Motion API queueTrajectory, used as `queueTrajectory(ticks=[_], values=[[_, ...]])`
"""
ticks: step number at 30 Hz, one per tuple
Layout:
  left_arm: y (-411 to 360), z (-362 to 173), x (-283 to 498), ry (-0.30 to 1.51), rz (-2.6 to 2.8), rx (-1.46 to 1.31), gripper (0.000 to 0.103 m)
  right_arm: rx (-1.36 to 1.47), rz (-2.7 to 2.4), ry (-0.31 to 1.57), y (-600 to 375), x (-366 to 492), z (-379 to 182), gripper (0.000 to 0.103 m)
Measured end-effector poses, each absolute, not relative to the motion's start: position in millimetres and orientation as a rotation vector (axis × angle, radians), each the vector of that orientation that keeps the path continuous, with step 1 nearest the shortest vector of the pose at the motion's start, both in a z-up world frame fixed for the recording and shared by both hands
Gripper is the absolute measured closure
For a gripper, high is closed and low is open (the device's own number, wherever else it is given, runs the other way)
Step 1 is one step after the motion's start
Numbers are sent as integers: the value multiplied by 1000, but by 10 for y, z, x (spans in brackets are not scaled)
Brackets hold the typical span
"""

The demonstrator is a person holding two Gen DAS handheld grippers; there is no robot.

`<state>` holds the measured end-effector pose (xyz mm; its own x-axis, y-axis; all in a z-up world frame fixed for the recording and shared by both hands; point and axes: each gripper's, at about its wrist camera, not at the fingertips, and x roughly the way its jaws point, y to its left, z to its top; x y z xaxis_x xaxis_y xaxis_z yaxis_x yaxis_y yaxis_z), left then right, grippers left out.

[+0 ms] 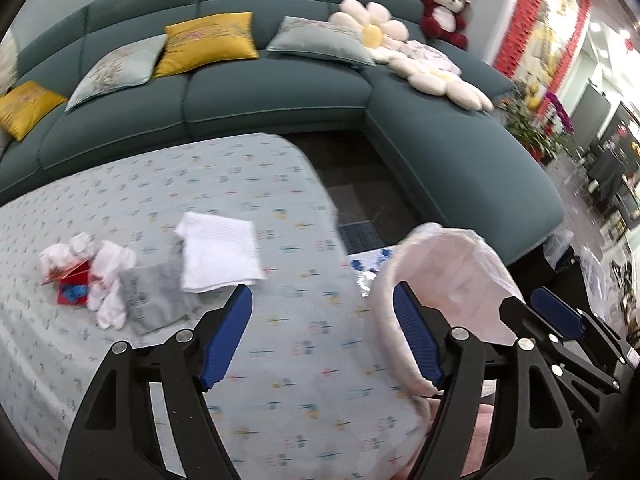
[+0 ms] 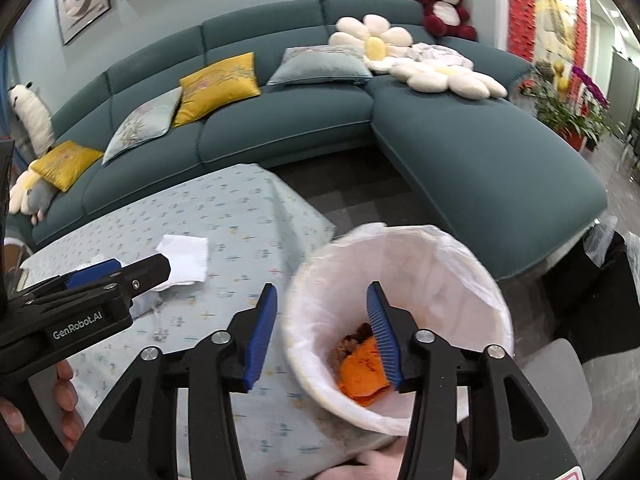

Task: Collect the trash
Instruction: 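Move both open tools back over the table toward the tissues and socks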

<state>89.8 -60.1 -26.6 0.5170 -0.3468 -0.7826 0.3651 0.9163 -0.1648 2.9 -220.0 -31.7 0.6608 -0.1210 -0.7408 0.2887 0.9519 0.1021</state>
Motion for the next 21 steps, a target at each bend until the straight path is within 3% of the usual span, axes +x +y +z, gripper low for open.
queueTrajectory(ticks=[21], values=[[1468,-471,1429,960,-108,-170,29,110,-27,884,-772,820,-445,54]])
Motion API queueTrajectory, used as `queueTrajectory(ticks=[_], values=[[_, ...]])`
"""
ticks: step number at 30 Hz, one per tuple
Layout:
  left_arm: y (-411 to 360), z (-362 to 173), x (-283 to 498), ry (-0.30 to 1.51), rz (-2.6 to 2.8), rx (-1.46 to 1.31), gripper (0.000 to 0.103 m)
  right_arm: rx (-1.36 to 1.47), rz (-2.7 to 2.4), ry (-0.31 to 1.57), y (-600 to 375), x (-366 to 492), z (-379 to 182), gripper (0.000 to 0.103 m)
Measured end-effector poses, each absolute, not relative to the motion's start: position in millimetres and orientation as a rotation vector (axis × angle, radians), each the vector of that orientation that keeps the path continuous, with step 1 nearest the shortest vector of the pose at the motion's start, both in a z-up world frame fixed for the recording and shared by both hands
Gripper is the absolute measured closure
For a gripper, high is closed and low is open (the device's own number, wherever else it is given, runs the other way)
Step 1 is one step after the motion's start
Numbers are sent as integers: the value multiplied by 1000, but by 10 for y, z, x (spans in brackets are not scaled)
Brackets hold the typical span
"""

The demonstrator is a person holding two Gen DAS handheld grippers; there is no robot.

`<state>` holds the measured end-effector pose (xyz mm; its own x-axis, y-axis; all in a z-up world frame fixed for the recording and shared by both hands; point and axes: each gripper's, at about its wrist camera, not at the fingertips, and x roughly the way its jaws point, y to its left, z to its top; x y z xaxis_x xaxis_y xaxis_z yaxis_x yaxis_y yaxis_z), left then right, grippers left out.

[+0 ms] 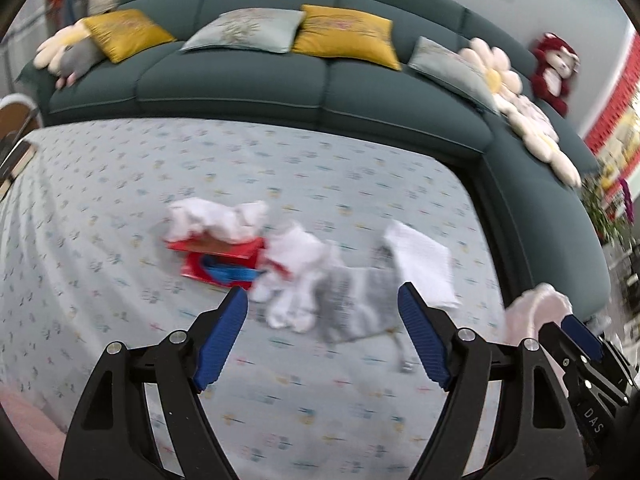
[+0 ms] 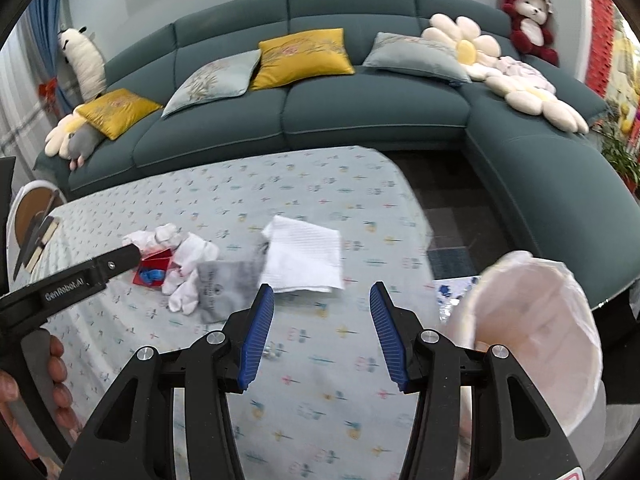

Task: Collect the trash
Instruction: 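Move both open tools back over the table toward the tissues and socks, then grasp the white socks with the left tool while the right tool grasps the white tissue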

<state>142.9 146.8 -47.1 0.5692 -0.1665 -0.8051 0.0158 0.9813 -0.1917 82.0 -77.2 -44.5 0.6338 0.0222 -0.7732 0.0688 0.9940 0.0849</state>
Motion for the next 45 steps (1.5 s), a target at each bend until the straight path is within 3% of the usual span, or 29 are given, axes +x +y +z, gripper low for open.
queueTrajectory(ticks=[3,6,23,30,34,36,37,41,45], values=[[1748,-539,1561,968,-61,-186,29,97,-11,900,-627,949,-518,54],[1967,-586,1692,971,-19,-195,22,93,2,919,-504,1118,-615,54],[2364,-1246,2614,1091,27,-190,22,101,-50,1031,-402,1993,-1267,54],[2254,-1478,2726,1143,0,-193,49,114,-64,1098,-443,2083,-1605,54],[2172,-1552,2704,1160,-28,-182,78,116,-59,1105,-450,2011,-1728,58],[2129,-1563,2667,1158,-40,-169,86,105,-60,1102,-442,1965,-1731,66],[2090,-1559,2637,1154,-44,-161,87,102,-59,1101,-445,1939,-1730,68],[1970,-1498,2510,1140,-57,-149,89,120,-43,1118,-496,1864,-1718,97],[1863,-1381,2396,1123,-71,-146,90,120,-24,1132,-518,1761,-1666,98]])
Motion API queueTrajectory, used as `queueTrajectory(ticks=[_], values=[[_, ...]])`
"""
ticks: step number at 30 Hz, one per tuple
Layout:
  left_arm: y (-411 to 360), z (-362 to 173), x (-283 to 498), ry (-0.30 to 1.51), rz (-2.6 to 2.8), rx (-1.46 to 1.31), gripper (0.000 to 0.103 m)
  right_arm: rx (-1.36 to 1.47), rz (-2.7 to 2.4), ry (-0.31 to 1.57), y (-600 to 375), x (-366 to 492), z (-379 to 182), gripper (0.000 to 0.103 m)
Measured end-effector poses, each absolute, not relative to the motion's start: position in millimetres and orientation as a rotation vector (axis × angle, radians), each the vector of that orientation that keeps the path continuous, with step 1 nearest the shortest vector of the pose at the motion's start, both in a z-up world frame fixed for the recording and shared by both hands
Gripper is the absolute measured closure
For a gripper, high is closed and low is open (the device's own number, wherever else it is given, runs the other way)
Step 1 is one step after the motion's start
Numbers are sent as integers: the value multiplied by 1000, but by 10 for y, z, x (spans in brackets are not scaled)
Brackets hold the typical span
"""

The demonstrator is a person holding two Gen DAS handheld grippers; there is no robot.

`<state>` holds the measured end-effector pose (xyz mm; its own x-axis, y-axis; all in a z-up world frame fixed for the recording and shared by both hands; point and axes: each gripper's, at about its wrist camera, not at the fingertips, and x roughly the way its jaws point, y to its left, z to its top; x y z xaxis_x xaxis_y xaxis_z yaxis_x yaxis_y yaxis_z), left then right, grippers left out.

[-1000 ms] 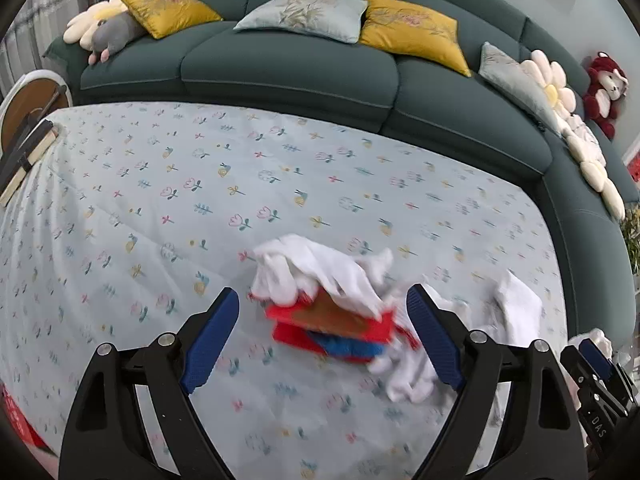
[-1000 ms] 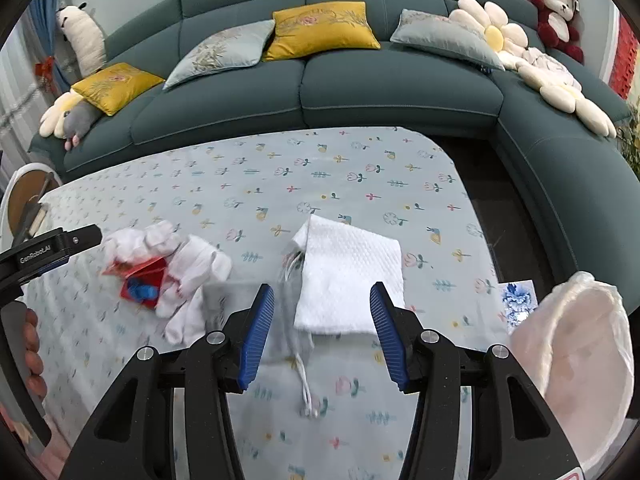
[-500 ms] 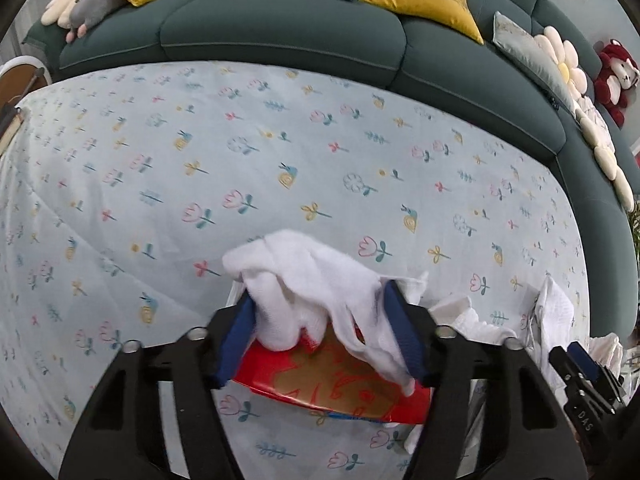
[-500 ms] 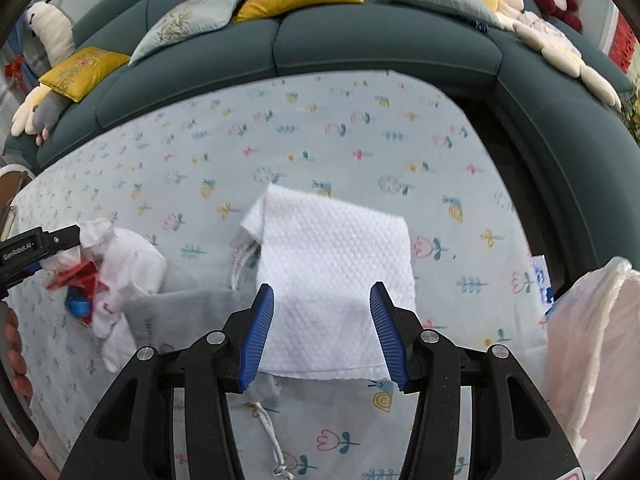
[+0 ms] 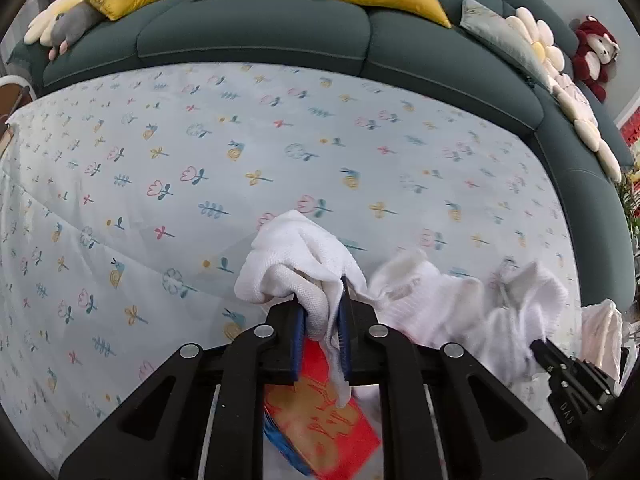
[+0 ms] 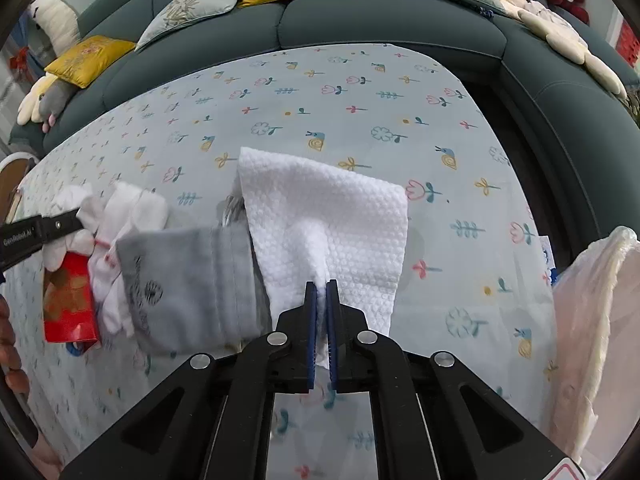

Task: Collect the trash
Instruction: 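Grasp the white socks with the left tool while the right tool grasps the white tissue, then carry the socks and tissue over the white bin and release both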

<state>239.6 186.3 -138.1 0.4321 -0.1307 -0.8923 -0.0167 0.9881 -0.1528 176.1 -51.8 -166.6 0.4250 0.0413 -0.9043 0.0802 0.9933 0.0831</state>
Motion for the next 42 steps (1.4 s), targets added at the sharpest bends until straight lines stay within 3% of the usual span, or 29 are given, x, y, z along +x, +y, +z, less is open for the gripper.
queueTrajectory(ticks=[22,42], values=[[527,-281,1611,957,-283,-80,90,215,-101,880,-1389,842,-512,98],[-1151,-93,823,953,-573,45,90,328,-293,815,-2627,-168,-469,98]])
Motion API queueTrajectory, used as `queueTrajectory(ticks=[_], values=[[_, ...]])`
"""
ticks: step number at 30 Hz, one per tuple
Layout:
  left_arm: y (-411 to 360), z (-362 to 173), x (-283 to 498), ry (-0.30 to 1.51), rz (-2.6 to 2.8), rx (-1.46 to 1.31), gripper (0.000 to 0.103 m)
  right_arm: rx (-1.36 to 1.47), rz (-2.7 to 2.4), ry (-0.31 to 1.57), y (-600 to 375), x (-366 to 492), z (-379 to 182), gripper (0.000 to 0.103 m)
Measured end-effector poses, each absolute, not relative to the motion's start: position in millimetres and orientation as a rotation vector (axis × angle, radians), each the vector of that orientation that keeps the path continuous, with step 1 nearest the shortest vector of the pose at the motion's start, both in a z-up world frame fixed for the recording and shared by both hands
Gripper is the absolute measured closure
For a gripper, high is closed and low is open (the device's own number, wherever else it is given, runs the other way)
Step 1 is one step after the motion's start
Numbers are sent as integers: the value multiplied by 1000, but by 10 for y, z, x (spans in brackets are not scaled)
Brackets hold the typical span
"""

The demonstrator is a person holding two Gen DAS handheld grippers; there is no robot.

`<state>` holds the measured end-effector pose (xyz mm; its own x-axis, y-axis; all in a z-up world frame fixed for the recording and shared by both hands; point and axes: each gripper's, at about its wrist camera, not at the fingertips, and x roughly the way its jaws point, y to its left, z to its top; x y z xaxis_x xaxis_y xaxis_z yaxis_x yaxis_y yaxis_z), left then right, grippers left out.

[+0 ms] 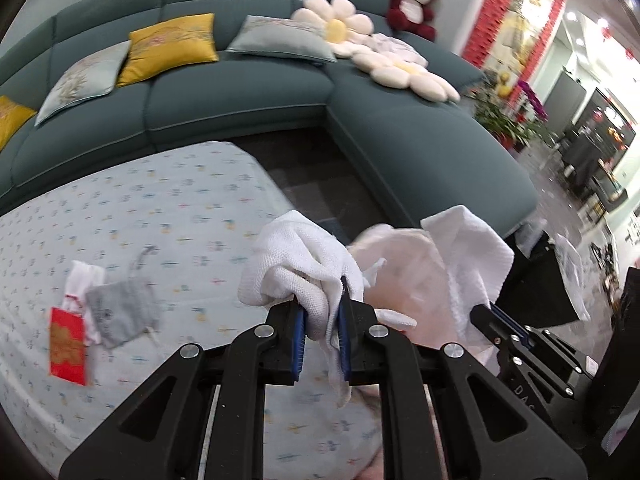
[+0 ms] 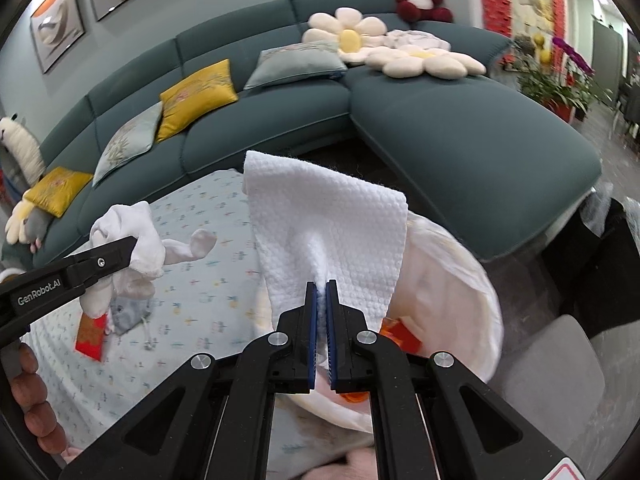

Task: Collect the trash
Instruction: 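Carry the socks and tissue over the white bin and release both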

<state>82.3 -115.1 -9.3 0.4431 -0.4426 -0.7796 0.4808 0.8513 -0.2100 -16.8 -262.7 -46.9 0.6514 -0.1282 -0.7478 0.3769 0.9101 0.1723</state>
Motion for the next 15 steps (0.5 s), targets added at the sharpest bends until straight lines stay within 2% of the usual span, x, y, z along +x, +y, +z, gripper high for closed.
queueTrajectory(ticks=[11,15], values=[[-1684,-165,594,976,-670,94,89,371,-350,809,-2984,-446,-557,98],[-1784,-185,549,979,-696,91,86,377,-367,807,-3077,-505,-569,98]])
